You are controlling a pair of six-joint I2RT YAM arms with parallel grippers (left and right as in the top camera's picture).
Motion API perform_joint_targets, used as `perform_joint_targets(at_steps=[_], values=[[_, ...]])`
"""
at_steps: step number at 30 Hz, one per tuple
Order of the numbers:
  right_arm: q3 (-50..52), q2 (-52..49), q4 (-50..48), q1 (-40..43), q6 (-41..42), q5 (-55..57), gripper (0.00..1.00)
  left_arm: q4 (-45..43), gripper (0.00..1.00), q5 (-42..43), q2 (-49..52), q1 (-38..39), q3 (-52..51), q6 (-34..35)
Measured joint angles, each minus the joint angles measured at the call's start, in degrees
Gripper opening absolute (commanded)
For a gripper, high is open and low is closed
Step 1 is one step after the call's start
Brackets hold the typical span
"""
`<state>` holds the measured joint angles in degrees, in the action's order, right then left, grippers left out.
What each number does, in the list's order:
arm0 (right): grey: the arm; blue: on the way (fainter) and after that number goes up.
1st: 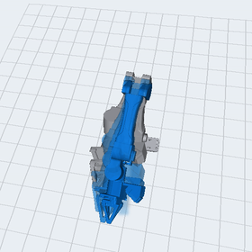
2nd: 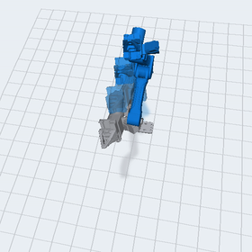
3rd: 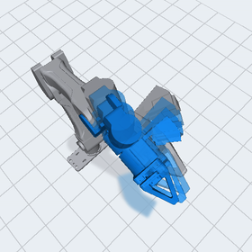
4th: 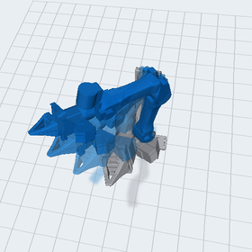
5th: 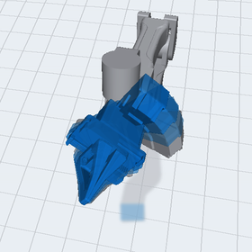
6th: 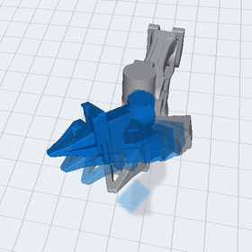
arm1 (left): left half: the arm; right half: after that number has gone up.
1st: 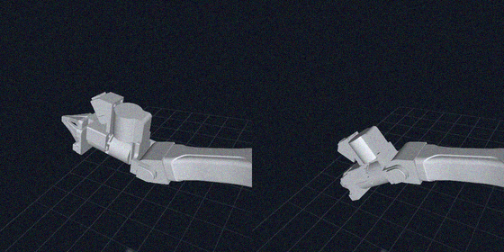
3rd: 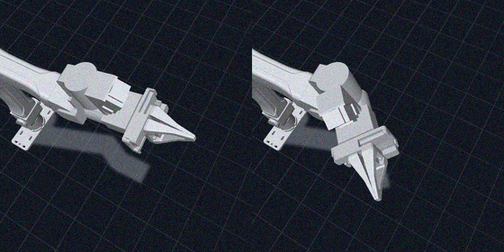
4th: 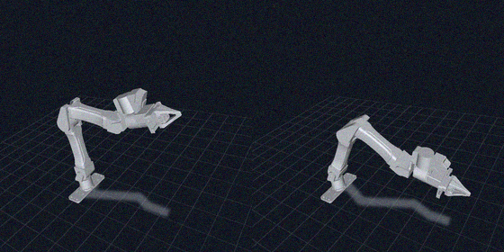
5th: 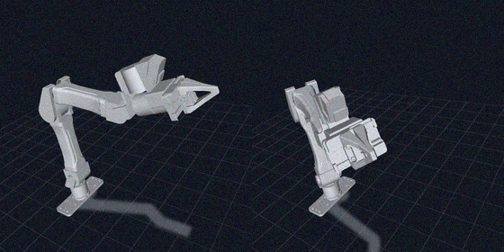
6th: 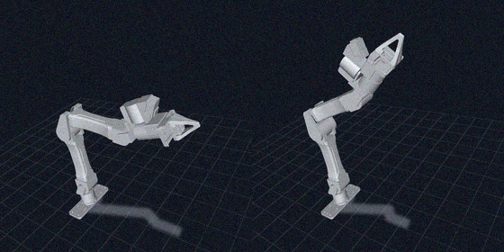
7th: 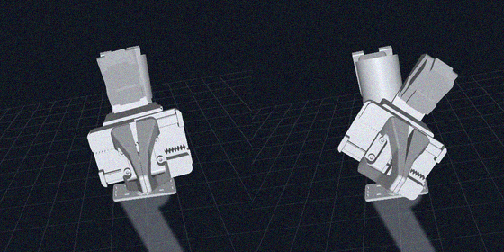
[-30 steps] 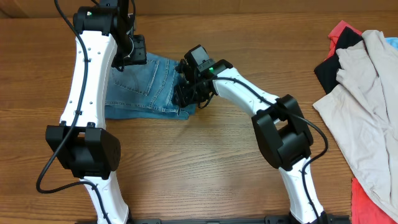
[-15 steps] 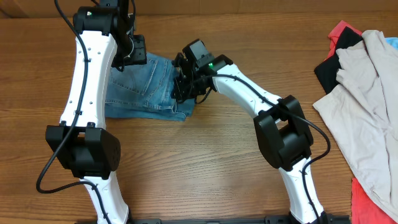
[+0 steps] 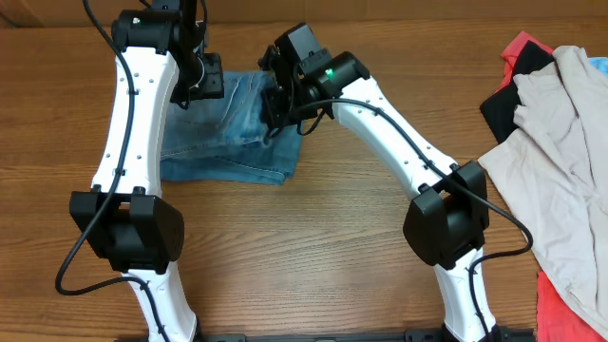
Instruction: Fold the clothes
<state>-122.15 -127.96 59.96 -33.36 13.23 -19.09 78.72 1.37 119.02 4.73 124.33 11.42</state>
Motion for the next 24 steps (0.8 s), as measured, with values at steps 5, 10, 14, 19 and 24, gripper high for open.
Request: perform_joint_targets(at_steps=[5,10,14,19,24], values=[[-0.1,0.3,6.9,0.2,2.6,9.6,0.05,0.0,0.49,-0.4,0.0,0.0,0.0,0.0],[-0.1,0.2,8.5,1.2,3.6,13.3,0.06,0.0,0.50,-0.6,0.0,0.0,0.0,0.0],[-0.1,0.0,9.3,1.4,3.7,14.3,0.06,0.3,0.50,-0.6,0.0,0.0,0.0,0.0],[-0.1,-0.3,10.4,1.4,4.0,14.9,0.06,0.4,0.52,-0.6,0.0,0.0,0.0,0.0],[1.7,-0.3,12.3,1.4,5.2,17.0,0.07,-0.3,0.52,-0.8,0.0,0.0,0.0,0.0]])
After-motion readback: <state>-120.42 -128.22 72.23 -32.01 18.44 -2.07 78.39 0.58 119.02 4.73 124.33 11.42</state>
